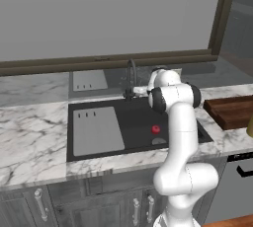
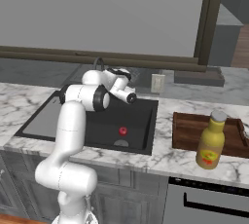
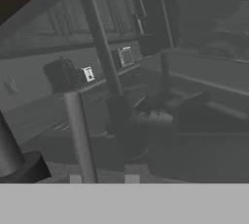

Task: Pick up all produce items and place them in the sink. Turn on the sink faucet to wash them. Then turn the sink off and put them in the tray.

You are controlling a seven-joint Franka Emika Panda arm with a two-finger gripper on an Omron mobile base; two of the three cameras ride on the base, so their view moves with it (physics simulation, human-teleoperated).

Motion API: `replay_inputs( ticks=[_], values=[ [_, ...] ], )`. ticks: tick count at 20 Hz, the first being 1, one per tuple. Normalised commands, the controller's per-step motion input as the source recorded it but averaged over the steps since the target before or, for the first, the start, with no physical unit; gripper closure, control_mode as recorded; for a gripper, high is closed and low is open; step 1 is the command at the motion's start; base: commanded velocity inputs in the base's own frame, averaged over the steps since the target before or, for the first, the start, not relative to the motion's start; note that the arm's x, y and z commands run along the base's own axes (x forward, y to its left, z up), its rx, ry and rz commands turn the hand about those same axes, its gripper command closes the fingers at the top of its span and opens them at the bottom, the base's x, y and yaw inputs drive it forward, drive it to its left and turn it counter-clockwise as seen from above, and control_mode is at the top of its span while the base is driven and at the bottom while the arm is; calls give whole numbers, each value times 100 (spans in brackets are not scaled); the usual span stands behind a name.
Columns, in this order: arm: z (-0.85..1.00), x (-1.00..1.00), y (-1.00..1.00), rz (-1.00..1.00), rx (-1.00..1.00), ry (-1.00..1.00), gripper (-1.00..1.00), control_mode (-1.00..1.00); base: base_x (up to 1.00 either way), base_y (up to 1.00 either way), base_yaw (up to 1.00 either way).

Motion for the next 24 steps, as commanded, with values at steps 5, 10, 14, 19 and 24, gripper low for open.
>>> replay_inputs(
  ticks=[5,10,14,19,24],
  values=[
    [-6,0,-75,0,0,5,100,-100,0,0,0],
    [-11,0,-74,0,1,4,100,-100,0,0,0],
    [-14,0,-70,0,0,3,100,-100,0,0,0],
    [-17,0,-62,0,0,3,100,-100,0,0,0],
    [-11,0,-42,0,0,0,100,-100,0,0,0]
  ],
)
